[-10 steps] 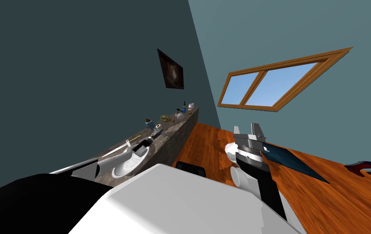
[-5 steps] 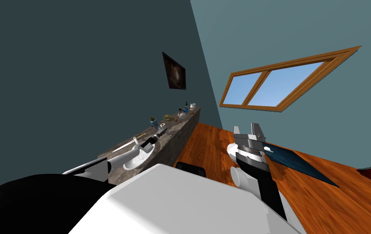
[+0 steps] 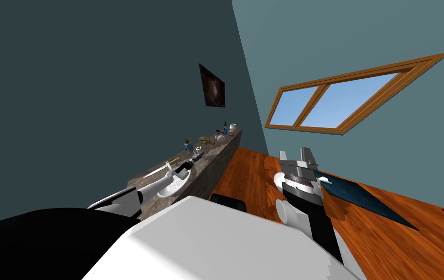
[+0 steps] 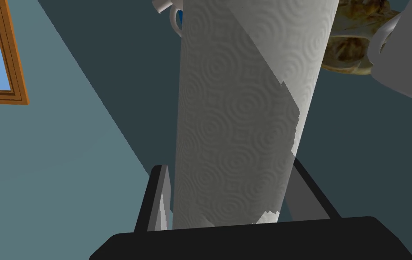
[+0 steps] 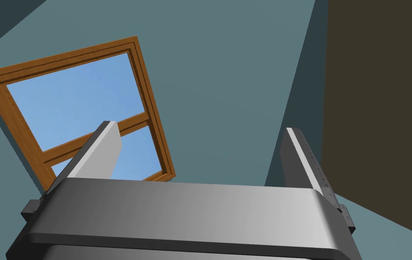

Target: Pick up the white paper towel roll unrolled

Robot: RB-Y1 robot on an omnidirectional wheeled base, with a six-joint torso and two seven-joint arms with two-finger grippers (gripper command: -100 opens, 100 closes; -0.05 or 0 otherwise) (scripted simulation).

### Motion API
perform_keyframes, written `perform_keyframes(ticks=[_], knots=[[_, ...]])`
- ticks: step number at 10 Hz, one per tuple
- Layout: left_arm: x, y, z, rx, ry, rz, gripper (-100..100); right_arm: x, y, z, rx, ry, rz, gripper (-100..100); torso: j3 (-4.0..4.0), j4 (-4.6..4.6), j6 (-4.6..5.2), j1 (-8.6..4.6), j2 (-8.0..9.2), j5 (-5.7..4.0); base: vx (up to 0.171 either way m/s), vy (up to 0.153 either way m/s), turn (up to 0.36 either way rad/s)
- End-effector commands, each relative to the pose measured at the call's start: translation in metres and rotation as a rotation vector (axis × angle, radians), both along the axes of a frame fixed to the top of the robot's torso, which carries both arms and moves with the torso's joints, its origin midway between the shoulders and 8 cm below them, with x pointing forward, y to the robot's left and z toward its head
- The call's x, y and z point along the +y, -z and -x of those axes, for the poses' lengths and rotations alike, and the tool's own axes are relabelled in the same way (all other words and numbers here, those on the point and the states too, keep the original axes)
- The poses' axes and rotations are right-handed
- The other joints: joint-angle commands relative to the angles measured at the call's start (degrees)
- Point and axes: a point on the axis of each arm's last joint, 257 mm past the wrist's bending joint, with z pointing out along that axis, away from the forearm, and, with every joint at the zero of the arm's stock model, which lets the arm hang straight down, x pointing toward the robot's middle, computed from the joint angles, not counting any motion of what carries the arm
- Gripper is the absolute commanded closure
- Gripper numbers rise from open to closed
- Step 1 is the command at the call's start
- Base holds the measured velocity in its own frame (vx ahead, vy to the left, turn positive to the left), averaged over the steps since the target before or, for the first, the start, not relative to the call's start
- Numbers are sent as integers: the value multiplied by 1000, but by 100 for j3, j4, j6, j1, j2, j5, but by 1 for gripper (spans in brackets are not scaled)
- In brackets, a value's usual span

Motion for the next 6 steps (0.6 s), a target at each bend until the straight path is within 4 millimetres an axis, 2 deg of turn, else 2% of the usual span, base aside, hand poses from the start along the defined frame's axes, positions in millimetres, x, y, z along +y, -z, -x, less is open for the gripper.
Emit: perform_keyframes(ticks=[1, 2, 3, 4, 5, 6], knots=[[-20, -8, -16, -15, 12, -4, 100, 0, 0, 0, 0, 0, 0, 0, 0, 0, 0, 0, 0, 0, -60, 89, 87], [-19, -3, -16, 5, 7, -9, 100, 0, 0, 0, 0, 0, 0, 0, 4, 2, -1, 8, 6, 2, -66, 73, 19], [-38, -16, -29, -30, 21, -10, 100, 0, 0, 0, 0, 0, 0, 0, 4, 1, -1, 8, 7, 2, -87, 86, 68], [-37, -9, -29, -2, 15, -16, 100, 0, 0, 0, 0, 0, 0, 0, 10, 6, 2, 8, 14, 0, -59, 64, 23], [-34, -12, -28, -13, 17, -12, 100, 0, 0, 0, 0, 0, 0, 0, 7, 4, -1, 3, 11, 0, -18, 21, -3], [-34, -11, -28, -10, 16, -14, 0, 0, 0, 0, 0, 0, 0, 0, 1, 1, -1, -9, 0, -1, -5, 5, 3]])
